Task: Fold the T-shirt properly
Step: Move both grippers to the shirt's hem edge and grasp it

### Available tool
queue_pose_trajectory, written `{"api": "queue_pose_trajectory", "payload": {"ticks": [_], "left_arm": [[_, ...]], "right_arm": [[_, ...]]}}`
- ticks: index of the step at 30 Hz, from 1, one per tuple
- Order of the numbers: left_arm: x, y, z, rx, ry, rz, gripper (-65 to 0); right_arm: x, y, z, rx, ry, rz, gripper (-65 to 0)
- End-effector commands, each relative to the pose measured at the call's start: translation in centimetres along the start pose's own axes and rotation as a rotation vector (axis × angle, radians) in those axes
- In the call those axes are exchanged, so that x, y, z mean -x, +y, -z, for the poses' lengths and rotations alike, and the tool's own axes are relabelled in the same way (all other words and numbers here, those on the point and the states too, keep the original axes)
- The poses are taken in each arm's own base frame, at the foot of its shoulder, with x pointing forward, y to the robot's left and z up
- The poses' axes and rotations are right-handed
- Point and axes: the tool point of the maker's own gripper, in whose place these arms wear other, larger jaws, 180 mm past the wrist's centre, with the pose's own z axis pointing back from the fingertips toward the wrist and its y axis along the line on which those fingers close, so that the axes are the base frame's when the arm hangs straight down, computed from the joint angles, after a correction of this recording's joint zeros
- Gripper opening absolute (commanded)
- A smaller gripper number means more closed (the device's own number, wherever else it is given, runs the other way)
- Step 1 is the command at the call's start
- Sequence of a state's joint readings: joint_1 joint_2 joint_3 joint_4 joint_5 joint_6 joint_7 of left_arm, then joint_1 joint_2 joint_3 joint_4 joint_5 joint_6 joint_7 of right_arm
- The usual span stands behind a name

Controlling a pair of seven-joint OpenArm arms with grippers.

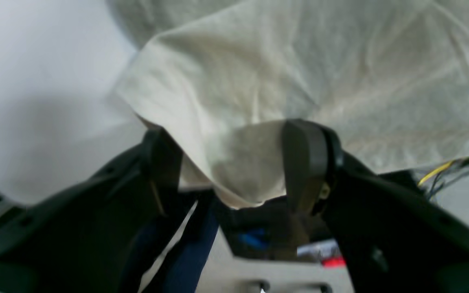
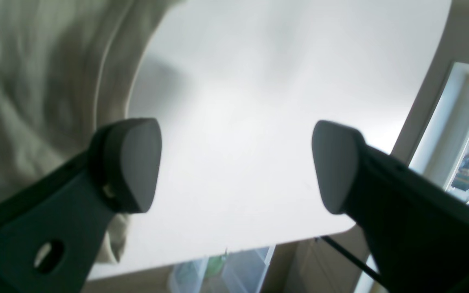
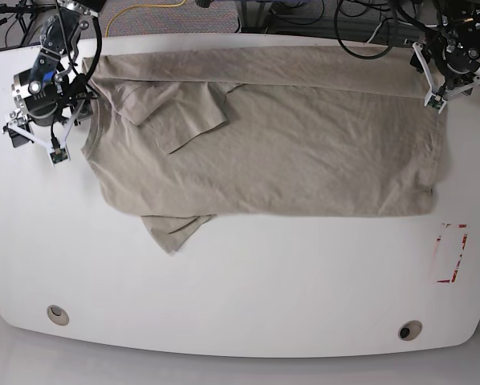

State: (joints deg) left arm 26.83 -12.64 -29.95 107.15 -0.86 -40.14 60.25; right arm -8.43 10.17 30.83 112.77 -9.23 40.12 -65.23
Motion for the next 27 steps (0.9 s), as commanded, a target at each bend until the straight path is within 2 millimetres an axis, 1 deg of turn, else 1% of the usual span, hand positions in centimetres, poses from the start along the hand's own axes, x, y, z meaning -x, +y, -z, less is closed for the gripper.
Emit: {"api": "queue_pose_trajectory", "payload": {"ticks": [1,3,4,5,8,12,15,16,17,20,21,22,23,25,27], "left_arm": [[-0.4,2.3,-1.4,-0.074,-0.028,-0.011,-30.0],[-0.5,3.0,-1.8,-0.096,-0.039,-0.026,-30.0],[-0.5,3.0,-1.9,-0.097,-0.041,-0.03,-30.0],[-0.6,2.9,-1.8,-0.096,-0.044,-0.035,-30.0],[-2.4,3.7,-2.1,-0.115,-0.089,-0.049,-30.0],[-3.4,4.9,-2.5,-0.146,-0.11,-0.078,-30.0],[-5.0,6.6,-3.4,-0.19,-0.141,-0.106,-30.0],[-5.9,7.2,-3.9,-0.208,-0.153,-0.118,-30.0],[-6.1,7.4,-4.1,-0.214,-0.157,-0.122,-30.0],[-7.9,9.0,-5.0,-0.251,-0.195,-0.156,-30.0],[-8.8,9.8,-5.5,-0.267,-0.219,-0.173,-30.0],[-9.2,10.3,-5.8,-0.278,-0.233,-0.184,-30.0],[-10.1,11.2,-6.4,-0.299,-0.262,-0.204,-30.0],[-11.3,12.2,-7.1,-0.32,-0.302,-0.228,-30.0],[-12.2,12.9,-7.7,-0.334,-0.333,-0.241,-30.0]], "right_arm": [[-2.6,-0.6,0.0,0.007,-0.063,0.041,-10.8],[-3.6,-0.3,0.8,-0.017,-0.074,0.069,-10.9],[-3.7,-0.2,1.0,-0.024,-0.074,0.074,-10.9],[-4.7,-0.1,1.4,-0.037,-0.093,0.095,-10.9],[-6.8,0.8,2.3,-0.083,-0.149,0.133,-10.9],[-9.2,1.8,3.1,-0.129,-0.216,0.166,-10.9],[-11.2,1.9,3.7,-0.155,-0.263,0.19,-10.9],[-11.9,2.1,4.2,-0.175,-0.271,0.201,-10.9],[-12.0,2.2,4.4,-0.181,-0.273,0.204,-10.9],[-13.4,2.6,5.5,-0.221,-0.299,0.225,-10.9],[-14.0,2.8,5.7,-0.235,-0.316,0.234,-10.9],[-14.3,2.8,5.9,-0.241,-0.324,0.238,-10.9],[-15.0,3.1,6.3,-0.259,-0.346,0.249,-10.9],[-15.9,3.6,6.8,-0.288,-0.369,0.266,-11.1],[-16.5,4.0,7.4,-0.31,-0.384,0.278,-11.1]]}}
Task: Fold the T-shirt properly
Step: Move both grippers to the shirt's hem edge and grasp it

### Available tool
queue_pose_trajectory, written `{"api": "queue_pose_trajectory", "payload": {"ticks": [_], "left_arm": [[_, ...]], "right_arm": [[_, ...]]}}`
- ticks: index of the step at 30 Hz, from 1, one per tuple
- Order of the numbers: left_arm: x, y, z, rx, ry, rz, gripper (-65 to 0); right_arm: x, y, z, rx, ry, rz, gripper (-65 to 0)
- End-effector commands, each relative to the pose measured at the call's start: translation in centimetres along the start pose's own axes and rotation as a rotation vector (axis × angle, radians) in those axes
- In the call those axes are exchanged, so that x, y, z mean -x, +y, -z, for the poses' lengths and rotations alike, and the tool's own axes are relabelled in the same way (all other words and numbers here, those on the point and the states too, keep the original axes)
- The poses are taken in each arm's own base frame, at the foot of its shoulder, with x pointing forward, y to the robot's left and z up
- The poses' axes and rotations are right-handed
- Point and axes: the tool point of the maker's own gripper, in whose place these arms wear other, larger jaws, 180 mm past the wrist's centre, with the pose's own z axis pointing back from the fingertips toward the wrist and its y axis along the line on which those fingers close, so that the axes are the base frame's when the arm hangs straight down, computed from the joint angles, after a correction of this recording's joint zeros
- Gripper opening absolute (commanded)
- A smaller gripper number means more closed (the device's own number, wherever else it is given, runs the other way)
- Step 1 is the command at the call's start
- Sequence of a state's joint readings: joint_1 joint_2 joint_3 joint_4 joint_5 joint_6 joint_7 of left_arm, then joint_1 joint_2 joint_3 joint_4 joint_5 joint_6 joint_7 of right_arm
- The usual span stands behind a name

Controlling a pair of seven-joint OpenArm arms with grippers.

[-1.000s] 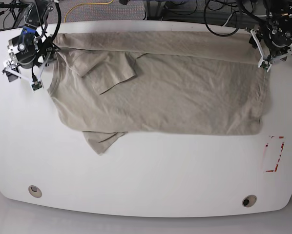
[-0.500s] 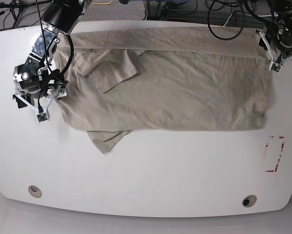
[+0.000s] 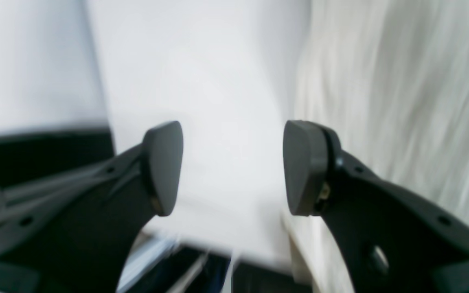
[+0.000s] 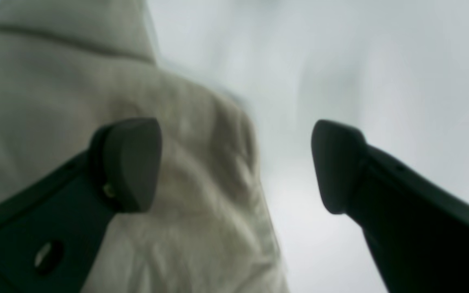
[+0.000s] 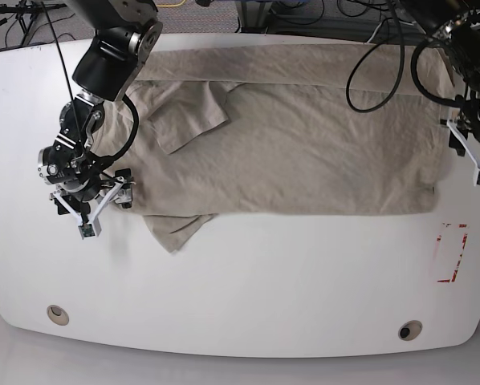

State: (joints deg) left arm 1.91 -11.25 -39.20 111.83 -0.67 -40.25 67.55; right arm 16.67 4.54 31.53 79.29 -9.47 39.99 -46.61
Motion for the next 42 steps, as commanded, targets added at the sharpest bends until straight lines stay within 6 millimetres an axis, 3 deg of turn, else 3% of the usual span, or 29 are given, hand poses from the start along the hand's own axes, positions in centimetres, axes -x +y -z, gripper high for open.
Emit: {"api": "queue_pose_trajectory", "payload": {"ticks": [1,8,18,21,24,25,30,34,42], "left_arm": [[-2.3,1.8,-0.7,-0.053,-0.062,-0.012,-30.0],[-4.7,2.9,-1.1,-0.078,-0.121,-0.032,-30.0],[-4.8,2.9,-1.1,-0.076,-0.121,-0.033,-30.0],[-4.8,2.9,-1.0,-0.076,-0.123,-0.034,-30.0],[-4.6,2.8,-0.7,-0.067,-0.117,-0.037,-30.0],[-4.6,2.7,-0.4,-0.059,-0.111,-0.042,-30.0],[-4.2,1.9,1.1,-0.013,-0.081,-0.056,-29.7],[-4.7,0.6,2.8,0.049,-0.061,-0.058,-28.1],[-5.3,-1.3,6.3,0.166,-0.037,-0.125,-12.2]], "right_arm": [[-2.5,-0.1,0.7,-0.022,-0.078,0.017,-11.1],[-2.6,-0.6,2.7,-0.068,-0.108,0.094,-11.1],[-1.8,-0.8,3.3,-0.08,-0.096,0.106,-11.3],[-0.5,-0.6,3.4,-0.084,-0.063,0.108,-12.2],[0.2,-0.1,3.6,-0.091,-0.05,0.111,-18.5],[0.3,0.6,3.8,-0.105,-0.051,0.119,-25.4],[0.3,1.1,3.9,-0.113,-0.051,0.124,-47.7],[0.3,1.2,3.9,-0.114,-0.047,0.119,-61.5],[0.3,1.4,4.0,-0.116,-0.046,0.116,-63.1]]}}
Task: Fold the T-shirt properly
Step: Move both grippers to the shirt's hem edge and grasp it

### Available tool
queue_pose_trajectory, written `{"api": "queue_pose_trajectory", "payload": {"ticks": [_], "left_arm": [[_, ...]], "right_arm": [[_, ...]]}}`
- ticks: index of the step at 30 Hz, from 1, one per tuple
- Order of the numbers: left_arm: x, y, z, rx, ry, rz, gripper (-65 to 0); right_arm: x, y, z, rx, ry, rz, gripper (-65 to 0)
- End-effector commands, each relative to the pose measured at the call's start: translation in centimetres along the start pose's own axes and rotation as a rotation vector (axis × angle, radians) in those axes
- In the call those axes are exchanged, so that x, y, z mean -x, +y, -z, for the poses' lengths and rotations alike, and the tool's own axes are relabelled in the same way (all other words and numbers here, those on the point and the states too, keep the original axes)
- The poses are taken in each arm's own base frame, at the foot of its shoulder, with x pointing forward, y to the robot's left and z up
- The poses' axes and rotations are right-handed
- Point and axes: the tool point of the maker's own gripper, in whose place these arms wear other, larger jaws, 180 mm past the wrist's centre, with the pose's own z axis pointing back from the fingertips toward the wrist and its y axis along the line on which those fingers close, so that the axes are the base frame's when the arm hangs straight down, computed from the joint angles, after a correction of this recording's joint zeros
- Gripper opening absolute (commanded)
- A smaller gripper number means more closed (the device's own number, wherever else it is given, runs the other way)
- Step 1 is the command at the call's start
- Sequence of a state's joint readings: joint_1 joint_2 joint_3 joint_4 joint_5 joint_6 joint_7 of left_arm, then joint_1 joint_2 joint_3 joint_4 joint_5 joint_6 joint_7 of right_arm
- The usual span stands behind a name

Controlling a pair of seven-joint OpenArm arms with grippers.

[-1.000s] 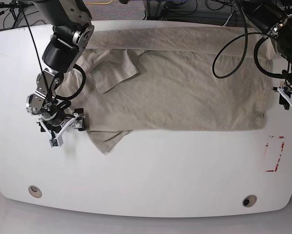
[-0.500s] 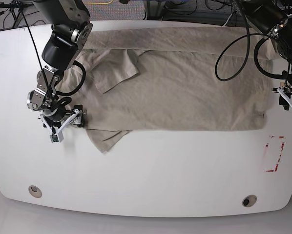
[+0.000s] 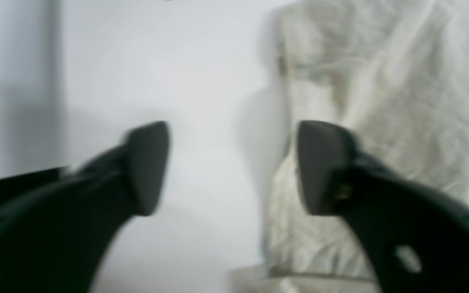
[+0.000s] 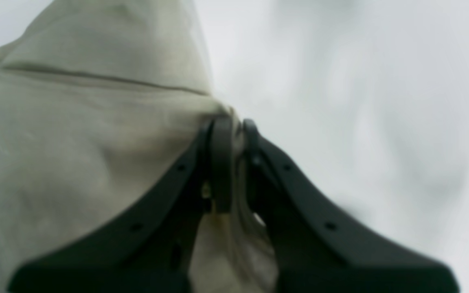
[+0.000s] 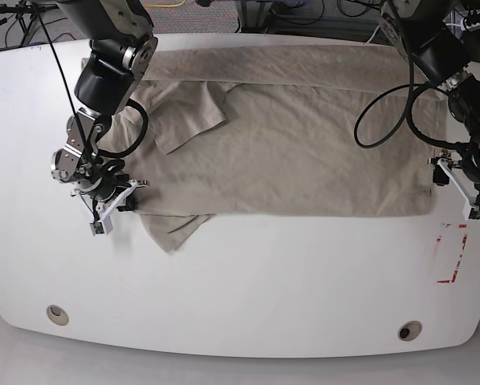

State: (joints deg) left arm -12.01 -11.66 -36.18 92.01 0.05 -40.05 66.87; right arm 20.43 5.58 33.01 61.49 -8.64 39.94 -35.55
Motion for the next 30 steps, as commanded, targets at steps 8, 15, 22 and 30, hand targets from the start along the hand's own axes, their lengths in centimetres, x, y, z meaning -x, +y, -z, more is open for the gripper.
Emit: {"api": "queue_pose_trajectory", "payload": {"ticks": [8,15,22,30], "left_arm": [[-3.9,-1.0,3.2,0.114,-0.12,-0.087,-10.0],[-4.5,-2.9,6.1,0.209,-0.126,-0.178,-10.1],[-4.3,-4.6,8.1,0.273,-0.119,-0.245,-10.1],[-4.4,-5.5,8.9,0.306,-0.145,-0.276,-14.6]], "right_arm": [[-1.3,-0.7,-0.4,0.02,-0.012,-0.021,-63.1],[-1.3,-0.7,-0.4,0.02,-0.012,-0.021,-63.1],[-1.2,-0.7,-0.4,0.02,-0.012,-0.02,-63.1],[-1.2,-0.7,-0.4,0.02,-0.012,-0.02,-63.1]]}}
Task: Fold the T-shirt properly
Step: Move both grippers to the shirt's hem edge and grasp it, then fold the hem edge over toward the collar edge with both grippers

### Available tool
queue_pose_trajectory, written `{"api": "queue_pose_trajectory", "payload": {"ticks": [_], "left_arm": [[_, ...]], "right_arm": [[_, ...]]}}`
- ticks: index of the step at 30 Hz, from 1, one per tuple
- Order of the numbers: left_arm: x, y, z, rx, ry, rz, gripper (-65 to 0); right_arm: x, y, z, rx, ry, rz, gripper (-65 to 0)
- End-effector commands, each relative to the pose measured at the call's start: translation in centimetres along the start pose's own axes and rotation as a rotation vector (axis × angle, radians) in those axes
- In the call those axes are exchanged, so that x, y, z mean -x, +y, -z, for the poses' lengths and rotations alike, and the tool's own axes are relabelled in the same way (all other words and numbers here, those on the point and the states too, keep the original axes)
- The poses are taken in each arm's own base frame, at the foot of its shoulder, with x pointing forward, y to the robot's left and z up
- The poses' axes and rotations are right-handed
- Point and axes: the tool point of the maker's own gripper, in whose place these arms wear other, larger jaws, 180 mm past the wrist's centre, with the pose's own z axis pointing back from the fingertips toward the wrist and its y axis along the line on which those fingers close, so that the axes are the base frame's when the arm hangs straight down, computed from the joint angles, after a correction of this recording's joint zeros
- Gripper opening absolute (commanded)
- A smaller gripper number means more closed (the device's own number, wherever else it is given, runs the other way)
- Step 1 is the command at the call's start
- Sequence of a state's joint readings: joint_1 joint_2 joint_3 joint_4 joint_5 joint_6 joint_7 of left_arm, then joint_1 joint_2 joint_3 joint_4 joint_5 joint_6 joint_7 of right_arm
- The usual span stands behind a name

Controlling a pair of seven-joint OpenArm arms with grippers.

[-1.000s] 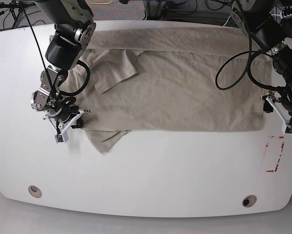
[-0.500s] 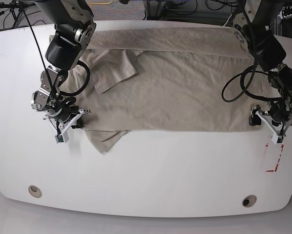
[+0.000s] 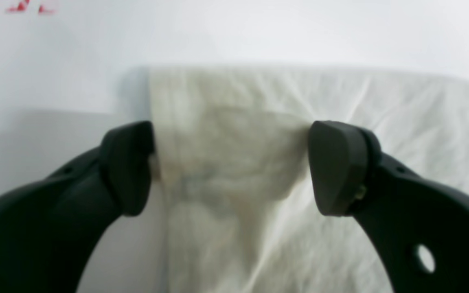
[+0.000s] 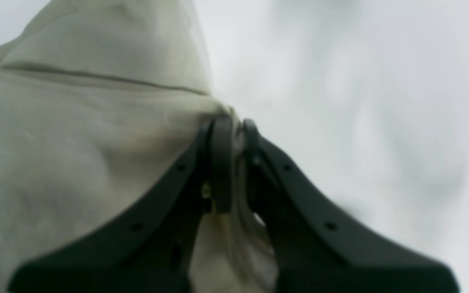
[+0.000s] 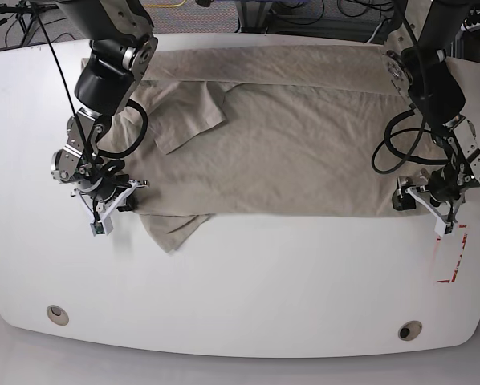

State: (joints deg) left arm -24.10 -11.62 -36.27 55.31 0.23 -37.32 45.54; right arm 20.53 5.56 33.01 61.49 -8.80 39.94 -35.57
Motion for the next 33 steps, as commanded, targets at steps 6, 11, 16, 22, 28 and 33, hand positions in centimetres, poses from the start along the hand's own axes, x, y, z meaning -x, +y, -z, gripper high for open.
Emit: {"api": "queue_pose_trajectory", "payload": {"ticks": [6,11,16,22,28,33], "left_arm": [[-2.9,-0.3,0.2,0.02,-0.074,-0.005,-37.9],[-3.7,-1.2,0.6,0.034,-0.086,0.031,-62.1],[-4.8,-2.2,0.4,0.037,-0.088,0.108,-64.6],[-8.4,-2.2,-2.0,-0.014,-0.186,0.187,-64.4],[-9.5,-1.8,-3.6,-0.054,-0.19,0.223,-64.4],[-10.4,-1.7,-4.9,-0.08,-0.198,0.257,-64.2]], "right_arm": [[-1.1,-0.7,-0.4,0.019,-0.012,-0.019,-63.3],[-1.1,-0.7,-0.4,0.019,-0.012,-0.019,-63.6],[-1.7,-0.9,-0.7,0.028,-0.026,-0.027,-63.7],[-3.3,-1.6,-1.9,0.066,-0.051,-0.058,-63.7],[-4.5,-2.3,-3.1,0.105,-0.05,-0.086,-63.7],[-5.6,-2.7,-4.3,0.14,-0.065,-0.111,-63.7]]}}
